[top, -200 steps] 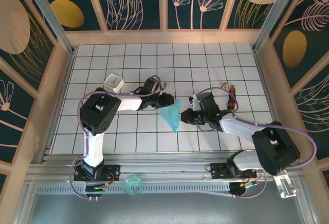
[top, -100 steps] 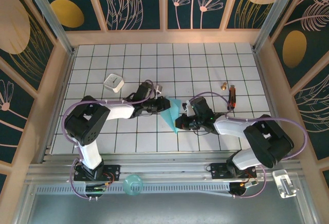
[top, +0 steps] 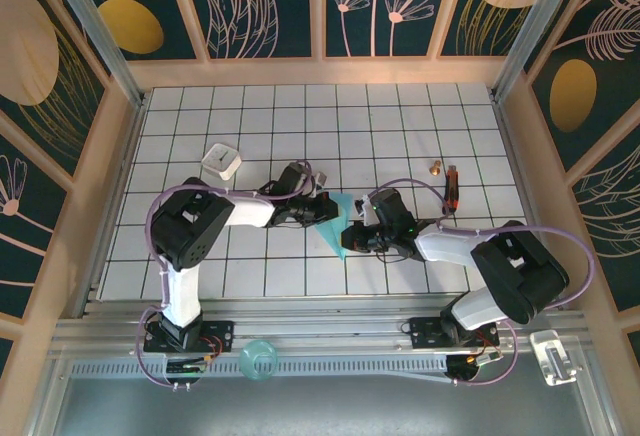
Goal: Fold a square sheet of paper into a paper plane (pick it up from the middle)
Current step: Fourth fold the wing at the center of the table.
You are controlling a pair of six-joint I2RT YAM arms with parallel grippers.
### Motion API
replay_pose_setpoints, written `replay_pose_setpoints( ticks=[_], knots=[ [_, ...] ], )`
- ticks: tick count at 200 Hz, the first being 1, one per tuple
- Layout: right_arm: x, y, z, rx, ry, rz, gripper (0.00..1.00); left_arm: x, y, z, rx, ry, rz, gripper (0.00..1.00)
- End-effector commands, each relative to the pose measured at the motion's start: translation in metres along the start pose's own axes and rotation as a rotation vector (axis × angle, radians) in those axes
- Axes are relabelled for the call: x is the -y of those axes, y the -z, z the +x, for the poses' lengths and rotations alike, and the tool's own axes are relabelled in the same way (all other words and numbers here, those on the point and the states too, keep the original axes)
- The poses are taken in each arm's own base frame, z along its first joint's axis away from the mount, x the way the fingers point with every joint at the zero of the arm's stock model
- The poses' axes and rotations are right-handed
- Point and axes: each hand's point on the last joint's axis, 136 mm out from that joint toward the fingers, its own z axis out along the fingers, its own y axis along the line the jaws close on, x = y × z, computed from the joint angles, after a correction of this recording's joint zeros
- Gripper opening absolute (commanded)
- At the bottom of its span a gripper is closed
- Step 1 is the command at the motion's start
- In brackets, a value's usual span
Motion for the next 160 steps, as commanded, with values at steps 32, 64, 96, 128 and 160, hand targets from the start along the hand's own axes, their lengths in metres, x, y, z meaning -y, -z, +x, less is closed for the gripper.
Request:
replay_pose_setpoints(
  ticks=[32, 64, 96, 128, 160],
  knots=[
    [-0.007, -0.017, -0.004, -0.028, 0.006, -0.015, 0.0, -0.037, -0.012, 0.0, -0.012, -0.015, -0.13, 0.0],
    [0.002, -0.028, -0.004, -0.06, 0.016, 0.017, 0.0, -0.045, -0.012, 0.005, -0.024, -0.021, -0.151, 0.0],
    [0.021, -0.029, 0.017, -0.117, -0.012, 0.069, 0.0, -0.051, -0.013, 0.005, -0.024, -0.035, -0.173, 0.0],
    [0.037, -0.023, 0.042, -0.173, -0.04, 0.112, 0.0, -0.061, -0.012, 0.005, -0.02, -0.057, -0.221, 0.0],
    [0.039, -0.016, 0.058, -0.199, -0.051, 0.122, 0.0, -0.069, -0.013, 0.006, -0.022, -0.063, -0.251, 0.0]
  ],
)
